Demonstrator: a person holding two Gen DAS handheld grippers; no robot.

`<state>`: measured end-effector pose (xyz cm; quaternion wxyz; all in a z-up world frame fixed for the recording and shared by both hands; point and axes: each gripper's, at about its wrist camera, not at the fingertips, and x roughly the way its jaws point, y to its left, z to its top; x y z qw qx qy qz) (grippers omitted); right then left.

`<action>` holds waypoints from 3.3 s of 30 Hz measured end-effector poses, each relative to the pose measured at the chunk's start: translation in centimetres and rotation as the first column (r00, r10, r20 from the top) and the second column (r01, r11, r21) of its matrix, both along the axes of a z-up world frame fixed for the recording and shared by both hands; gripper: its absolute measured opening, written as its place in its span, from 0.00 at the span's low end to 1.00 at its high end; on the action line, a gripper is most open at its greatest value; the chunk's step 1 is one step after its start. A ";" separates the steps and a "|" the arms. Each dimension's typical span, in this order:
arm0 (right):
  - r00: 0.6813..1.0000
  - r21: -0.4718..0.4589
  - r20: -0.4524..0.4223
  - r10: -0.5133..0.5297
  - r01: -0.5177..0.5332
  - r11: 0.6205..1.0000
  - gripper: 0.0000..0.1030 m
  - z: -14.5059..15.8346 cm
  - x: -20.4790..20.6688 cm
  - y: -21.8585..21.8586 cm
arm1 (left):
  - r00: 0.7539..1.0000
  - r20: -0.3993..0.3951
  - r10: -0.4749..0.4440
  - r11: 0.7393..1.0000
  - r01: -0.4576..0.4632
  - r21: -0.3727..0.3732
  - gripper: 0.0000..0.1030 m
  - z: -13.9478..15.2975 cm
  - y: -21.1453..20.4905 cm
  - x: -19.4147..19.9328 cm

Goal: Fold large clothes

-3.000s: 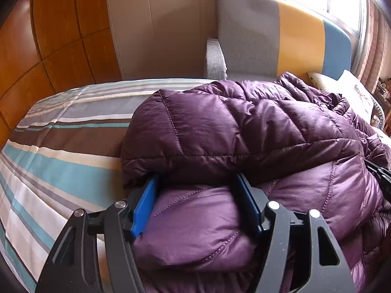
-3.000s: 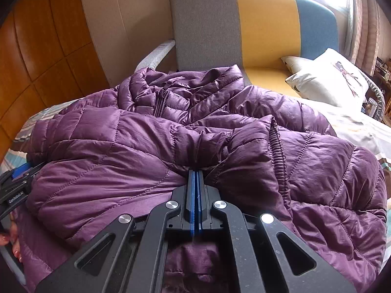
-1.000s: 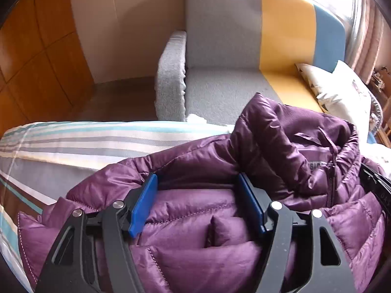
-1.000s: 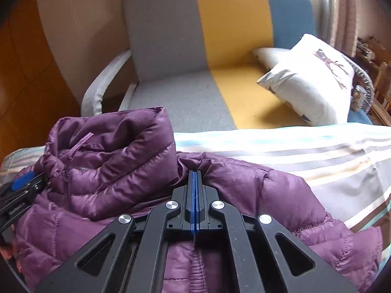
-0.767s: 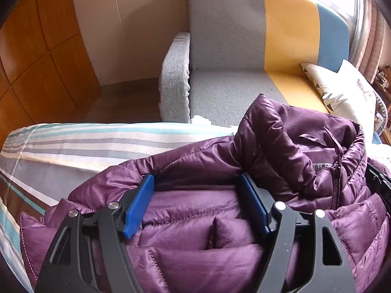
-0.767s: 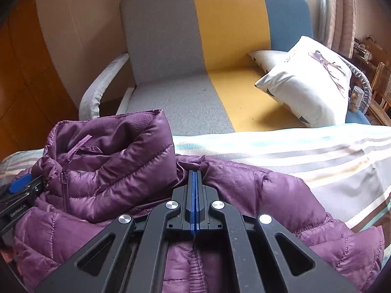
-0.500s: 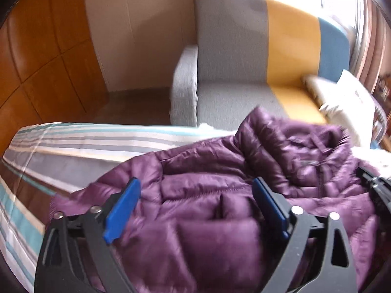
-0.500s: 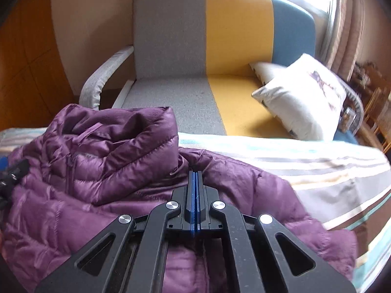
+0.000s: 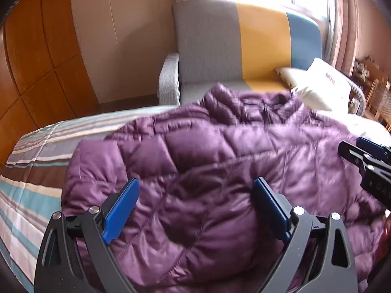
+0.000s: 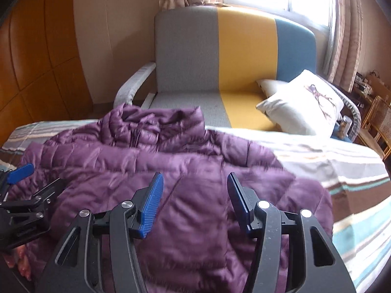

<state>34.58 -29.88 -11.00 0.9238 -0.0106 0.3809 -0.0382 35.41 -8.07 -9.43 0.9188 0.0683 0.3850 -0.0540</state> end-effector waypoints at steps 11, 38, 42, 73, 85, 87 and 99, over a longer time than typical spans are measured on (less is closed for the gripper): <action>0.993 -0.018 -0.090 -0.076 0.075 0.997 0.55 -3.4 -0.9 -0.5 | 0.998 -0.065 -0.009 1.000 0.009 -0.005 0.92 -2.2 0.1 -0.3; 0.998 0.113 0.011 0.068 -0.069 0.991 0.67 5.0 -19.7 -5.1 | 0.996 0.007 -0.086 0.994 0.086 -0.062 0.98 4.1 9.7 -16.8; 0.999 0.156 -0.015 0.050 -0.047 0.987 0.67 4.5 -24.0 -7.3 | 0.999 -0.008 -0.053 0.995 0.052 -0.079 0.98 3.2 12.9 -19.4; 0.969 0.388 -0.212 0.127 -0.036 0.921 0.52 -2.3 -36.0 -8.9 | 0.968 -0.206 -0.144 0.954 0.080 -0.288 0.68 -3.2 20.2 -29.4; 0.946 0.516 -0.252 0.205 -0.048 0.855 0.36 -3.7 -37.2 -8.6 | 0.921 -0.259 -0.292 0.933 0.214 -0.290 0.44 -3.5 18.1 -31.4; 0.946 0.515 -0.238 0.220 -0.069 0.854 0.22 -3.4 -37.3 -8.3 | 0.919 -0.256 -0.301 0.929 0.222 -0.296 0.26 -3.2 18.1 -31.7; 0.975 0.686 -0.050 0.218 -0.125 0.717 0.06 -0.7 -38.5 -11.2 | 0.929 -0.152 -0.337 0.861 0.239 -0.450 0.07 0.7 19.8 -32.9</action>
